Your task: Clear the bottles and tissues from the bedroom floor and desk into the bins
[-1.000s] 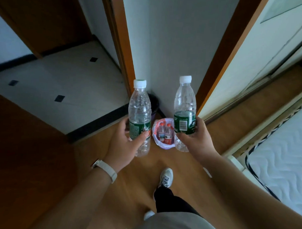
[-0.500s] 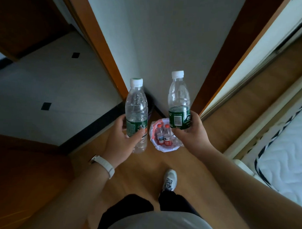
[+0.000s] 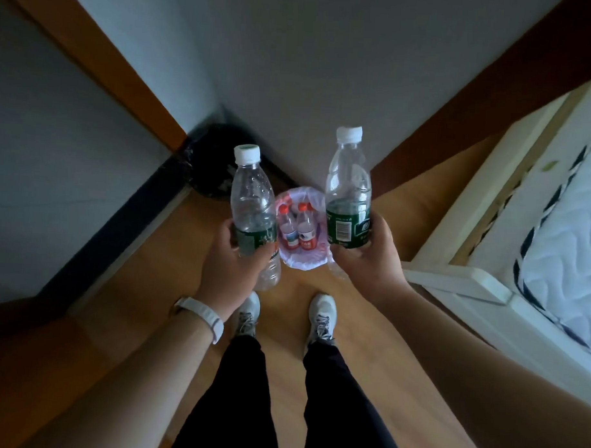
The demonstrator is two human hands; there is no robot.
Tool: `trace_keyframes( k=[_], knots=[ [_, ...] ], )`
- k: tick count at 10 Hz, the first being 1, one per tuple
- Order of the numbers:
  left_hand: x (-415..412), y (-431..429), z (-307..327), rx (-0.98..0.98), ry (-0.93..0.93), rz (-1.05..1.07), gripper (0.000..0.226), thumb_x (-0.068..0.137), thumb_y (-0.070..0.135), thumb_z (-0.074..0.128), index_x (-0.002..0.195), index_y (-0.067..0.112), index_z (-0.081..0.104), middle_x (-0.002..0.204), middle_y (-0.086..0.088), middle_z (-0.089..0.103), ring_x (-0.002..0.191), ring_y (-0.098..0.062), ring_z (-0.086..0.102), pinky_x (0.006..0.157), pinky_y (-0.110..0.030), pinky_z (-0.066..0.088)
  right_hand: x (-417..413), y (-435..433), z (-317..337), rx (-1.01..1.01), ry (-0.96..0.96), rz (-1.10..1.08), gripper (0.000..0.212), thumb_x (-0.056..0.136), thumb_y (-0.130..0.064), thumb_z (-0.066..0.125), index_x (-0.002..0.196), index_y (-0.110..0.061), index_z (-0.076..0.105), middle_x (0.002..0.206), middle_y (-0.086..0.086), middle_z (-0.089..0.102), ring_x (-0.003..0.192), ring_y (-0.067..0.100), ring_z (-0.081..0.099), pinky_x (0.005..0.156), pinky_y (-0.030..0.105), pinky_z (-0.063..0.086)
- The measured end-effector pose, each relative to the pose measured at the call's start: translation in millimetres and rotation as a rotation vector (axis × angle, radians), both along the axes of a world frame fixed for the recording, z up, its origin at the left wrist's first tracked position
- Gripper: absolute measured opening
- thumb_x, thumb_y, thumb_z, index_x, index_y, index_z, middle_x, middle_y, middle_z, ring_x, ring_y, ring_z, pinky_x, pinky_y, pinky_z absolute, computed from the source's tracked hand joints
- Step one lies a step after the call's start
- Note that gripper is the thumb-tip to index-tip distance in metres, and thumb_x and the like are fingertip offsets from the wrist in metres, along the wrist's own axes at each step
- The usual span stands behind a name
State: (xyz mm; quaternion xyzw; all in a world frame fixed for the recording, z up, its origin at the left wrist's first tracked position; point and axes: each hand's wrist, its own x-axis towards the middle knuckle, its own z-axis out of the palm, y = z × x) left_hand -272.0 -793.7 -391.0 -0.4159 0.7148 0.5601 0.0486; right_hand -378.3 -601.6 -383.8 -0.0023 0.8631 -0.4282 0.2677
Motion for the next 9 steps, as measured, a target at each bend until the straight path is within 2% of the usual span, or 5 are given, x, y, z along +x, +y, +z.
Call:
trace_keyframes(
  k=[1,3,4,6,9],
  knots=[
    [-18.4,-10.8,-66.6,0.019,-0.047,-0.034,0.052,0.074,0.036,0.081,0.117,0.031,0.053,0.105,0.015,0.065,0.093,0.000,0.063,0.077,-0.028,0.054,-5.6,-9.1,-63.9,0.033,-0.005,-0.051,0.055,0.066,-0.041,0.075,0.105,-0.059,0.041,0.118,-0.010,0.056,0.106,0.008,0.058,0.087,0.041,0.054],
    [-47.4,-10.3,-215.8,0.085,-0.098,-0.094,0.053,0.070,0.042,0.084,0.112,0.033,0.054,0.104,0.015,0.068,0.090,0.001,0.065,0.082,-0.034,0.056,-21.2,-17.5,-212.6,0.074,0.010,-0.112,0.070,0.066,-0.046,0.074,0.129,-0.035,0.045,0.122,-0.008,0.056,0.112,0.010,0.056,0.092,0.043,0.052],
    [-55.5,-1.7,-282.4,0.097,-0.085,-0.138,0.048,0.071,0.041,0.084,0.107,0.037,0.053,0.101,0.019,0.067,0.087,0.008,0.063,0.076,-0.022,0.053,-30.6,-20.8,-287.7,0.072,0.012,-0.121,0.072,0.065,-0.047,0.073,0.130,-0.032,0.046,0.124,-0.007,0.056,0.111,0.008,0.057,0.092,0.042,0.052],
    [-65.8,11.3,-400.8,0.116,-0.031,-0.097,0.064,0.068,0.046,0.082,0.121,0.030,0.051,0.112,0.014,0.066,0.100,-0.003,0.065,0.088,-0.034,0.056,-39.6,-8.7,-412.8,0.124,0.023,-0.112,0.075,0.067,-0.042,0.076,0.134,-0.033,0.043,0.121,-0.011,0.058,0.108,0.005,0.058,0.090,0.036,0.053],
    [-60.1,26.3,-441.3,0.172,0.045,-0.162,0.070,0.083,0.025,0.076,0.137,0.032,0.032,0.123,0.029,0.047,0.114,0.016,0.048,0.102,-0.019,0.040,-36.3,-5.0,-441.5,0.221,0.087,-0.014,0.070,0.080,-0.034,0.073,0.139,-0.032,0.038,0.135,-0.010,0.043,0.108,-0.006,0.038,0.082,0.010,0.034]
  ],
)
